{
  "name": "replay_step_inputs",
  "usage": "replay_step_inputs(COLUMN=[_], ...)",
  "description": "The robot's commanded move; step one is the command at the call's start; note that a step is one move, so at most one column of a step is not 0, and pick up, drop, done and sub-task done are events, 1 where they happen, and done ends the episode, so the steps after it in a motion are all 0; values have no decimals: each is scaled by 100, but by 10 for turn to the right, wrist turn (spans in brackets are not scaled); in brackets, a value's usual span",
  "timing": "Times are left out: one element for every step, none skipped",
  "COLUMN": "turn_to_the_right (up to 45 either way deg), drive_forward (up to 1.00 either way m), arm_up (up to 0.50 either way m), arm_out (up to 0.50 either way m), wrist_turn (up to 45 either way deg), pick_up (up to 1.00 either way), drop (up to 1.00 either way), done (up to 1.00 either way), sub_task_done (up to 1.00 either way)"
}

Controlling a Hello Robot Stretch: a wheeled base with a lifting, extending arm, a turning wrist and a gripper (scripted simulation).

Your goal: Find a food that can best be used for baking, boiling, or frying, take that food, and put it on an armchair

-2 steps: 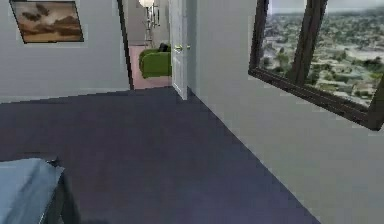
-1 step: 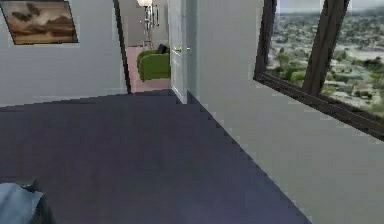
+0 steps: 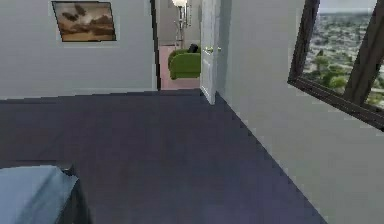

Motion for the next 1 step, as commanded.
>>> replay_step_inputs(turn_to_the_right=[0], drive_forward=[100], arm_up=[0], arm_out=[0], wrist_turn=[0], pick_up=[0], drop=[0], done=[0], sub_task_done=[0])
